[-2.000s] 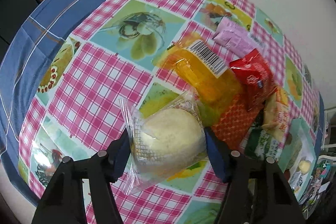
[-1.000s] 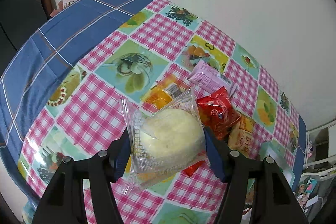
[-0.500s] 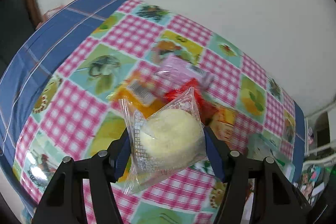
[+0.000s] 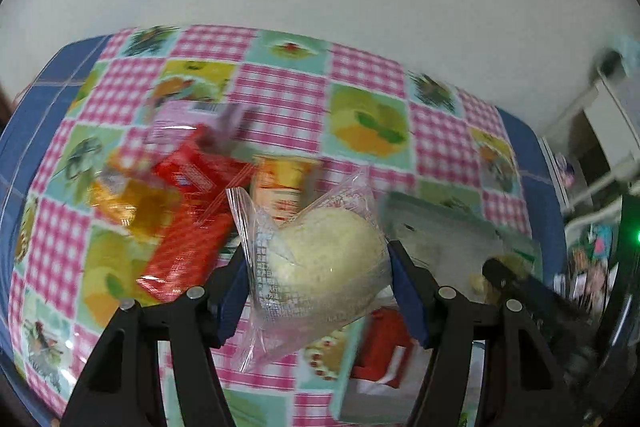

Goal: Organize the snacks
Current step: 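Carry the bun and biscuit pack over the white tray and open both tools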

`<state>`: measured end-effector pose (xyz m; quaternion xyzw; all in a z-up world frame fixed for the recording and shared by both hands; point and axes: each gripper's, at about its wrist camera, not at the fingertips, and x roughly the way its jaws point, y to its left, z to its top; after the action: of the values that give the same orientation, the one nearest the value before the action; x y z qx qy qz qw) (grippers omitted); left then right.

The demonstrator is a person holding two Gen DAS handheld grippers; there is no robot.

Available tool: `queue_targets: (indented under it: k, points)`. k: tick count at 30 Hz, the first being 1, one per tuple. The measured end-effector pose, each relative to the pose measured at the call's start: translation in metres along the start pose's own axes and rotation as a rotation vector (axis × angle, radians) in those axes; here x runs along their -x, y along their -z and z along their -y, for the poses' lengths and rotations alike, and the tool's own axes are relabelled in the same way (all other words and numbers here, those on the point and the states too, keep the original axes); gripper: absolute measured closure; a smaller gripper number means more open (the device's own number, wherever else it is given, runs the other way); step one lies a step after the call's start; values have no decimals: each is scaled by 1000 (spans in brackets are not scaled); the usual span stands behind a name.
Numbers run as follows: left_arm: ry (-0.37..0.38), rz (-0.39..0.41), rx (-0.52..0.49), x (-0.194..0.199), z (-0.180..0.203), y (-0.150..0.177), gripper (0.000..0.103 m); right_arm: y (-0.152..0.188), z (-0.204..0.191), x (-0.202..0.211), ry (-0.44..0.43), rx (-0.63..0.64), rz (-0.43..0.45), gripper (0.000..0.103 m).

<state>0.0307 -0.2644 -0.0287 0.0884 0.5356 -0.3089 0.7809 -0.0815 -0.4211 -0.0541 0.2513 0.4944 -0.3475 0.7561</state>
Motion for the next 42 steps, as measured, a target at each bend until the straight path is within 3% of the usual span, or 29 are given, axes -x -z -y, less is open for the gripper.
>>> queue_targets:
  k: [6,25,42]
  points:
    - [17,-25,-90,-21,41,10,36,-7,38,-7,82,-30,22,50]
    - [88,-51,-224,-69,103,21,36,-17,111,-40,152,-150,5,50]
    - [115,-85,-239,-79,106,24,32,-14,111,-55,165,-135,-37,50]
